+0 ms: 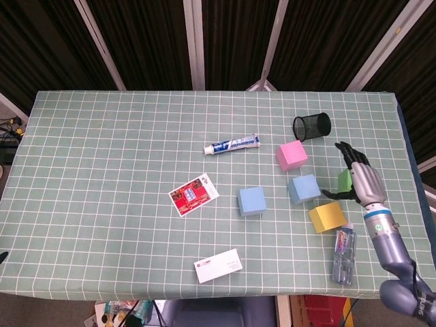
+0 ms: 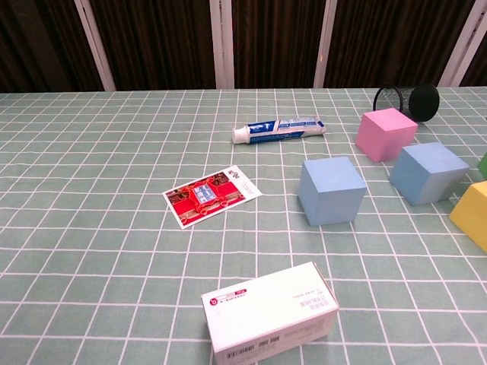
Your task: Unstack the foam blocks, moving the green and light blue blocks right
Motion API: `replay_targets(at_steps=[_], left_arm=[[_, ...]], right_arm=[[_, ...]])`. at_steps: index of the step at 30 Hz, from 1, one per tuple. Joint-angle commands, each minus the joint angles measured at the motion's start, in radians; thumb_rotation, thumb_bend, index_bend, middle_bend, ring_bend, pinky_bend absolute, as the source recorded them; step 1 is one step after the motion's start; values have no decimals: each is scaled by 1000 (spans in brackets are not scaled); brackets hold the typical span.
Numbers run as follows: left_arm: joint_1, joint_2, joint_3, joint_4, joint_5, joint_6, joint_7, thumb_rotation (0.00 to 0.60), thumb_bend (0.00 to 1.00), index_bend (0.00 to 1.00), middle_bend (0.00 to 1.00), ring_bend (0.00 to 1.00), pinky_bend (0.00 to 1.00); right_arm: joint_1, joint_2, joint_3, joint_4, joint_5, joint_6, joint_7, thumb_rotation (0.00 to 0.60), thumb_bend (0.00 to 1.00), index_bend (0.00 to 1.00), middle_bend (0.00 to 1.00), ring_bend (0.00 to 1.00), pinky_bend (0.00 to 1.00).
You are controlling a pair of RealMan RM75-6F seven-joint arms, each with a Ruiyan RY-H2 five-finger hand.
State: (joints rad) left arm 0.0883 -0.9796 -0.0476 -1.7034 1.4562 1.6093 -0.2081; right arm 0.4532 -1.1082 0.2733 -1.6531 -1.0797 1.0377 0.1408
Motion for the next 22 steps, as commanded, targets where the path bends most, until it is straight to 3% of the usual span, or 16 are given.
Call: replay_targets(at_steps=[1, 5, 11, 16, 22], left_arm=[[-4, -1, 2, 2, 6, -4, 1, 600, 184, 179, 0, 0, 0], [-9, -1, 6, 11, 23, -7, -4, 600, 183, 180, 0, 0, 0], [-6, 0, 7, 19, 33, 4, -19, 600, 183, 180, 0, 0, 0], [-1, 0, 7, 30, 42, 19, -36, 600, 183, 179, 0, 0, 0], [-1, -10, 3, 47, 55, 36, -38, 600, 183, 179, 0, 0, 0]], right_arm=[[-158, 85, -64, -115, -185, 235, 6, 600, 153, 46, 32, 93, 0], [-277, 68, -155, -99, -350, 420, -2, 600, 153, 59, 35, 93, 0], [-350, -4, -242, 3, -491, 526, -53, 600, 153, 65, 36, 93, 0], [-375, -23, -269, 26, -515, 540, -91, 600, 153, 65, 29, 91, 0], [-398, -24, -264, 34, -523, 579, -116, 600, 153, 65, 28, 91, 0]])
